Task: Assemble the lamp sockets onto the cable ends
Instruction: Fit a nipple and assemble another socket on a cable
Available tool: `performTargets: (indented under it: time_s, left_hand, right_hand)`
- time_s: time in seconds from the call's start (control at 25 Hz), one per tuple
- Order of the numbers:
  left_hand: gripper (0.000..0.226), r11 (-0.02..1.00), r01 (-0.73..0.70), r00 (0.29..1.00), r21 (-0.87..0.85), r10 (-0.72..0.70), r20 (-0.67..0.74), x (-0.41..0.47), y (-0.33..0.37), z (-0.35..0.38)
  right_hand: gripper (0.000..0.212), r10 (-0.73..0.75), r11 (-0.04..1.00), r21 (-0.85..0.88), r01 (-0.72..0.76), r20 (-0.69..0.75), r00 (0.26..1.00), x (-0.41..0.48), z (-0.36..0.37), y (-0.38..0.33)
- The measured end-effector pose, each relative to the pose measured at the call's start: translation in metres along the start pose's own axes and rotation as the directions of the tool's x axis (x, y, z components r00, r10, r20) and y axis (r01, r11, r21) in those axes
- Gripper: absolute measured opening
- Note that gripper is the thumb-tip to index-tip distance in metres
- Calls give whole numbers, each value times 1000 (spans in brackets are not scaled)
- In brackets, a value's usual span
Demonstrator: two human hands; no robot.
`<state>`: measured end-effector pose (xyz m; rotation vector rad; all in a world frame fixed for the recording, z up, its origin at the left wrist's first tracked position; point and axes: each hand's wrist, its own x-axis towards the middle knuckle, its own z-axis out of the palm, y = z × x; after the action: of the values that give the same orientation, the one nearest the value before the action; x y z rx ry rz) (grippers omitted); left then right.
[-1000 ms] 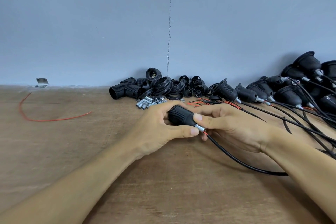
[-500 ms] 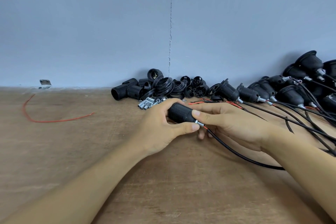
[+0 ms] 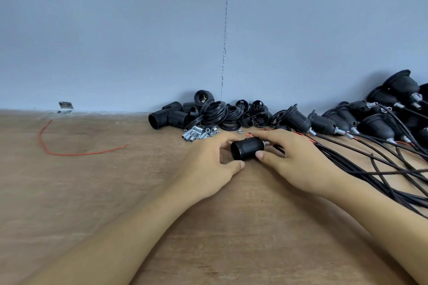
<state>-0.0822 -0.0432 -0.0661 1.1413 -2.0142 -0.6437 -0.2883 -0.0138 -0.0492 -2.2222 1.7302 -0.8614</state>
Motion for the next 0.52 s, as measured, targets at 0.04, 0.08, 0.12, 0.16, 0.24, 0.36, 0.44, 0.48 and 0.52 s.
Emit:
performTargets:
  time_s: [0.04, 0.08, 0.12, 0.16, 0.24, 0.36, 0.44, 0.48, 0.52]
  left_hand:
    - [46, 1000, 9, 1000, -9, -9, -1, 1, 0, -1]
    - [46, 1000, 17, 1000, -19, -17, -4, 1, -1, -2]
    - [44, 999, 27, 1000, -32, -27, -8, 2, -2, -2]
    - [43, 998, 32, 999, -46, -32, -13, 3, -3, -2]
    - [39, 998, 28, 999, -65, -29, -22, 4, -4, -2]
    - [39, 997, 18, 1000, -79, -18, -5, 5, -4, -2]
    - [38, 997, 26, 1000, -74, -25, 5, 5, -4, -3]
    - [37, 997, 29, 1000, -74, -28, 8, 6, -5, -3]
    - [37, 996, 36, 999, -83, -35, 8, 6, -5, -3]
  right_hand:
    - [47, -3, 999, -36, 3, -2, 1000, -1, 0, -1]
    - [47, -3, 998, -55, 3, -4, 1000, -2, 1, -3]
    - [48, 1, 998, -56, -2, -8, 1000, -2, 3, -5]
    - [47, 7, 999, -49, -8, -15, 1000, -2, 5, -8]
    - [42, 3, 1000, -30, -5, -69, 998, 0, 11, -17]
    - [27, -28, 999, 14, 32, -224, 974, 9, 20, -35]
    - [24, -55, 998, -7, 55, -249, 967, 24, 22, -47]
    - [24, -52, 998, -37, 45, -236, 970, 37, 22, -51]
    - [21, -33, 998, -62, 21, -213, 976, 51, 22, -54]
